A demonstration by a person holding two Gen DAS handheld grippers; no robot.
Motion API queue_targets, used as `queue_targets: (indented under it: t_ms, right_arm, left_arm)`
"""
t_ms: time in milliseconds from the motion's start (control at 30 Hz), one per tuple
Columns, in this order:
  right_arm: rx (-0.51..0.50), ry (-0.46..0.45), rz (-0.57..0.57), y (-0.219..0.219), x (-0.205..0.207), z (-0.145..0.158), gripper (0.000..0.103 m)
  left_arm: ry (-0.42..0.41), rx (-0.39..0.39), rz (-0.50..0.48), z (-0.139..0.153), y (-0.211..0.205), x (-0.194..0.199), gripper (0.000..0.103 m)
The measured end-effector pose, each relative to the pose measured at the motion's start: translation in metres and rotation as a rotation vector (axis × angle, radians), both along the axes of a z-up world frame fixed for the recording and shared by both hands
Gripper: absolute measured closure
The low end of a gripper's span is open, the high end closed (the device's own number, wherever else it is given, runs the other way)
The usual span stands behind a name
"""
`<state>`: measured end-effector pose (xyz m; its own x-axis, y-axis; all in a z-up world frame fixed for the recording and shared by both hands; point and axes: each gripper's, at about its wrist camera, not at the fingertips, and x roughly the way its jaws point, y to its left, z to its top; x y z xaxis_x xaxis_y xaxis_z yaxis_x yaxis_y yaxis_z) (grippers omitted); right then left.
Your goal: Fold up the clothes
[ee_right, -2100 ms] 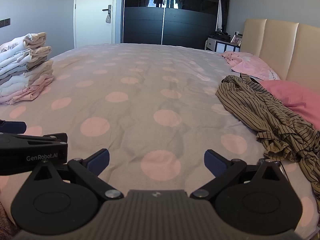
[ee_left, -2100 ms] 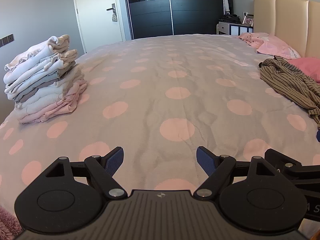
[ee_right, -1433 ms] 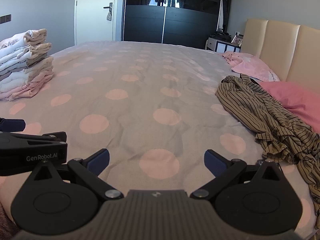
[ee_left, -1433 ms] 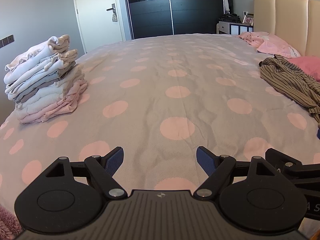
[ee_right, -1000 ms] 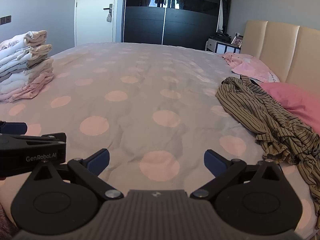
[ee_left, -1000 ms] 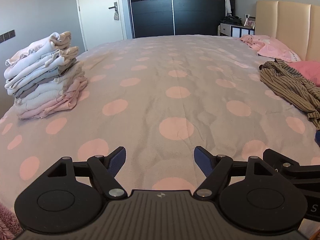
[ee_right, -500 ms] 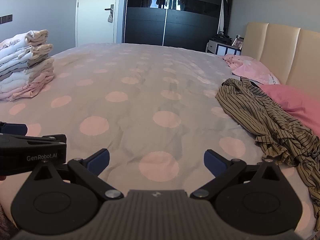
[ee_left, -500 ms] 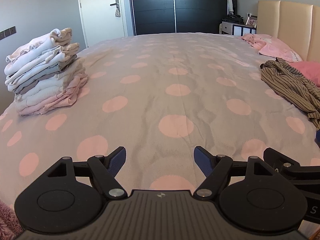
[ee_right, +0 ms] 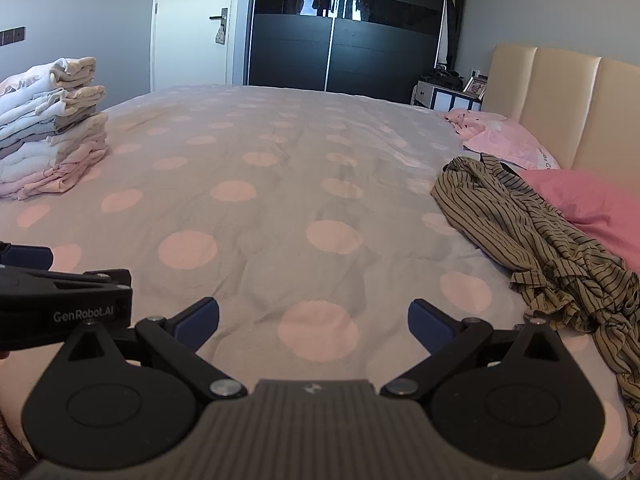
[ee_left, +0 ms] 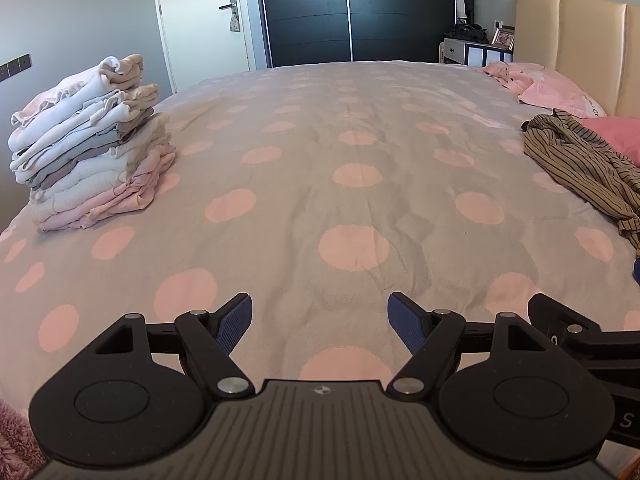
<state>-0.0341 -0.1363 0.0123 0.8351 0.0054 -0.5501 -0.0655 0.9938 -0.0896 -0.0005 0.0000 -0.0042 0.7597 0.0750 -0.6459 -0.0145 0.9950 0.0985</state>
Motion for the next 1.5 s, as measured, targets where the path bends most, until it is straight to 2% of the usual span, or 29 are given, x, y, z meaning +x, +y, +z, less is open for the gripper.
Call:
queue_targets:
  t_ms: [733, 867, 1000, 1100, 1333, 1433, 1500]
  right_arm:
    - [0.010, 0.029, -0.009, -0.002, 0.004, 0.003, 0.001]
    - [0.034, 0.063, 0.032, -0.012, 0.010, 0.011, 0.001]
    - [0.032, 0.088, 0.024, -0.037, 0.023, 0.022, 0.002]
    - [0.058, 0.125, 0.008, -0.068, 0.039, 0.027, 0.003]
    - [-0.013, 0.147, -0.044, -0.144, 0.085, 0.032, 0.003]
    - [-0.039, 0.161, -0.079, -0.172, 0.110, 0.027, 0.010]
    - [-0.047, 0.178, -0.103, -0.190, 0.128, 0.020, 0.012]
  left_arm:
    - [0.014, -0.009, 0.002, 0.000, 0.000, 0.001, 0.029]
    - [0.029, -0.032, -0.046, 0.006, 0.002, 0.008, 0.029]
    - [0.041, -0.044, -0.063, 0.020, 0.003, 0.023, 0.029]
    - [0.066, -0.046, -0.117, 0.027, 0.000, 0.038, 0.029]
    - [0.073, 0.021, -0.165, 0.034, 0.000, 0.069, 0.029]
    - [0.082, 0.019, -0.154, 0.029, 0.003, 0.080, 0.029]
    - [0.093, 0.015, -0.147, 0.024, 0.005, 0.086, 0.029]
